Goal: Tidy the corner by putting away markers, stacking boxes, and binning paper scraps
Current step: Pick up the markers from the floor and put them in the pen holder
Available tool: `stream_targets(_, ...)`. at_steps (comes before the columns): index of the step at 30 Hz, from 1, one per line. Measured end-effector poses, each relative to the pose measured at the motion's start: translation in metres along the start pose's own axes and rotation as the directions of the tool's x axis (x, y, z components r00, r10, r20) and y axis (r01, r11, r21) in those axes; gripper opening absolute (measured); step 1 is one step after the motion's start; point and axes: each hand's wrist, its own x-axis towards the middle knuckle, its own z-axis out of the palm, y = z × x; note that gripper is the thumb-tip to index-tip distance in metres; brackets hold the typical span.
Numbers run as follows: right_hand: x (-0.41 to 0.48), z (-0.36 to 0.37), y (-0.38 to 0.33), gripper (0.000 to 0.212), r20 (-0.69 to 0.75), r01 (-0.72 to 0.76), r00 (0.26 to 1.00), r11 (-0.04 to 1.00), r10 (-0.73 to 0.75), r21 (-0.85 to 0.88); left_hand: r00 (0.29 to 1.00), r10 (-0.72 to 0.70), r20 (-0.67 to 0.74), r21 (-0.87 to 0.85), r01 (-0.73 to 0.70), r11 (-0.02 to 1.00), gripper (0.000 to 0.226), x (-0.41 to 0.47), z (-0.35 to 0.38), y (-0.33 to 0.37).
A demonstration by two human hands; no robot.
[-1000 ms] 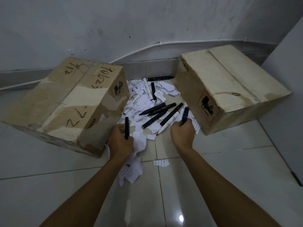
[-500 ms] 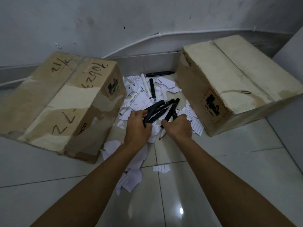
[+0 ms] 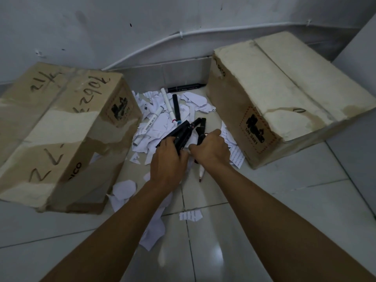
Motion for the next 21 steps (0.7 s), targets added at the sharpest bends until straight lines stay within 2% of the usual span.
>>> stream_targets(2,-0.002,-0.001,0.001,0.057,-0.009,-0.002,1.000,1.000,0.003,0.014,0.995,-0.102,-0.019,-0.055,0.101,0.993,0.015,0.000,-0.006,0.009)
stream_targets(6,-0.013,-0.001,0.003,0.044,-0.029,0.036,0.999,0.995,-0.033,0.097,0.978,-0.208,0.029,-0.089,0.210,0.974,0.016,-0.002,-0.018,0.018)
stream_targets(9,-0.019,-0.003,0.005,0.037,0.004,0.051,0.999,0.975,-0.053,0.218,0.936,-0.346,0.068,-0.108,0.352,0.930,0.016,-0.004,-0.025,0.023)
stream_targets(11,-0.021,-0.005,0.007,0.031,0.047,0.026,0.998,0.943,-0.044,0.331,0.903,-0.424,0.074,-0.154,0.430,0.889,0.023,-0.006,-0.028,0.025)
stream_targets(13,-0.024,-0.010,0.011,0.021,0.101,-0.020,0.994,0.877,-0.032,0.481,0.896,-0.437,0.079,-0.214,0.444,0.870,0.034,-0.009,-0.031,0.029)
stream_targets(15,-0.028,-0.015,0.016,0.011,0.099,-0.029,0.995,0.828,-0.032,0.560,0.903,-0.415,0.114,-0.284,0.430,0.857,0.037,-0.012,-0.032,0.033)
stream_targets(21,-0.046,-0.048,0.021,0.020,0.006,0.030,0.999,0.759,-0.044,0.651,0.928,-0.320,0.192,-0.405,0.372,0.836,0.014,-0.022,-0.042,0.058)
